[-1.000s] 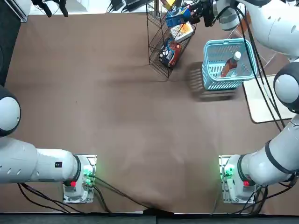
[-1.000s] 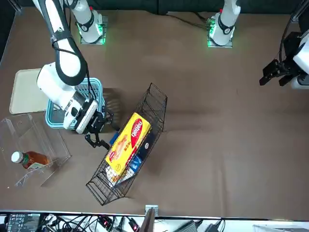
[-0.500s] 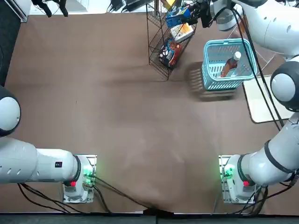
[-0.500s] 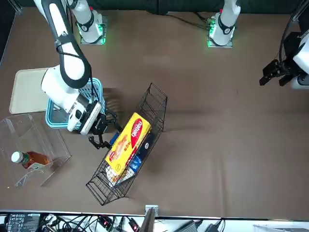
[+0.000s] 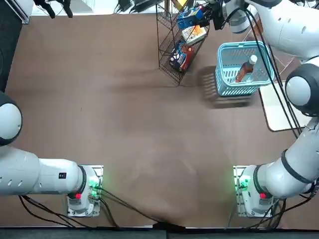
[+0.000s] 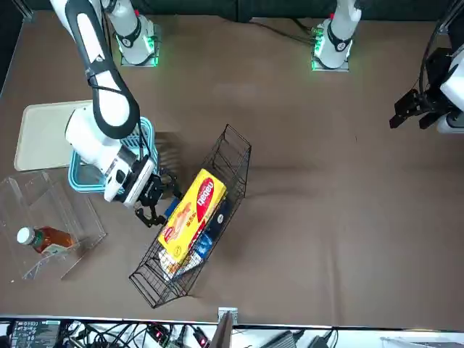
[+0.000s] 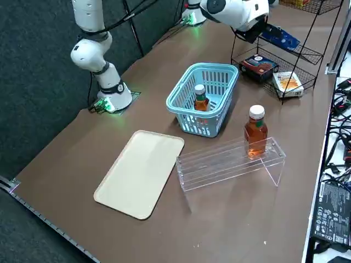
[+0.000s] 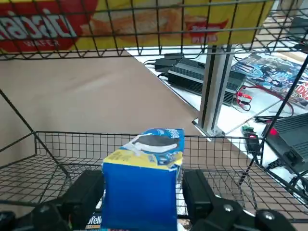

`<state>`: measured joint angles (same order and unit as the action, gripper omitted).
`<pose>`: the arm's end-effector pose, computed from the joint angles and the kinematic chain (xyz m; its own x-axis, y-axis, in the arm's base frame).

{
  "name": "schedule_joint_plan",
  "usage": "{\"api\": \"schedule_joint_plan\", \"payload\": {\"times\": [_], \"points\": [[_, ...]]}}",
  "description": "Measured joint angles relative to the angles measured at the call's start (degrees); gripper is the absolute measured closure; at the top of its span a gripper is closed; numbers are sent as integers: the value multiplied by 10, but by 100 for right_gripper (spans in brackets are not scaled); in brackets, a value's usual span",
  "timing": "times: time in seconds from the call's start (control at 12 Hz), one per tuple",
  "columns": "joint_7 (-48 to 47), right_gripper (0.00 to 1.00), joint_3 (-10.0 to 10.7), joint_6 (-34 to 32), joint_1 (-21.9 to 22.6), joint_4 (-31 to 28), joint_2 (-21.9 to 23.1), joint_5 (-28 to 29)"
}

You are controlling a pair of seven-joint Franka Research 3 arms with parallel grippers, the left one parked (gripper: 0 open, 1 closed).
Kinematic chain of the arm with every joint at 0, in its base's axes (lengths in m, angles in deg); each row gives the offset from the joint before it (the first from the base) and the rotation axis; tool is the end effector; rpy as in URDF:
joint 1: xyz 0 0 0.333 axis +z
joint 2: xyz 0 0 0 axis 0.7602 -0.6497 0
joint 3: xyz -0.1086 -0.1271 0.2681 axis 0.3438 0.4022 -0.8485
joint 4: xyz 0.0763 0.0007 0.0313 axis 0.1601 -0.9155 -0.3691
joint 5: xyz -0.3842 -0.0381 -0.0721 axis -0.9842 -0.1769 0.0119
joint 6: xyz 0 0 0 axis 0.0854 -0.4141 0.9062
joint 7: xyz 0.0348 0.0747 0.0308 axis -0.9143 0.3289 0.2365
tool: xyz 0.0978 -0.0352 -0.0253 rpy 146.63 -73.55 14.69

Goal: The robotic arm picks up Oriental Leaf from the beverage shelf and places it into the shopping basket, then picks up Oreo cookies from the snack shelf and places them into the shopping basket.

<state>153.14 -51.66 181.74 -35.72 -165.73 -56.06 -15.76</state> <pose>0.6478 0.2195 0.3662 0.3492 0.4883 0.7998 0.8496 -0.5251 -0.0504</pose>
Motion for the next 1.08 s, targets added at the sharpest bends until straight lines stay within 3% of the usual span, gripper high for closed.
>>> {"api": "schedule_joint_plan", "payload": {"times": [0.5, 1.08], "points": [[0, 0, 0, 1, 1, 30, -32, 0], [-5, 0, 0, 12, 10, 37, -40, 0]]}}
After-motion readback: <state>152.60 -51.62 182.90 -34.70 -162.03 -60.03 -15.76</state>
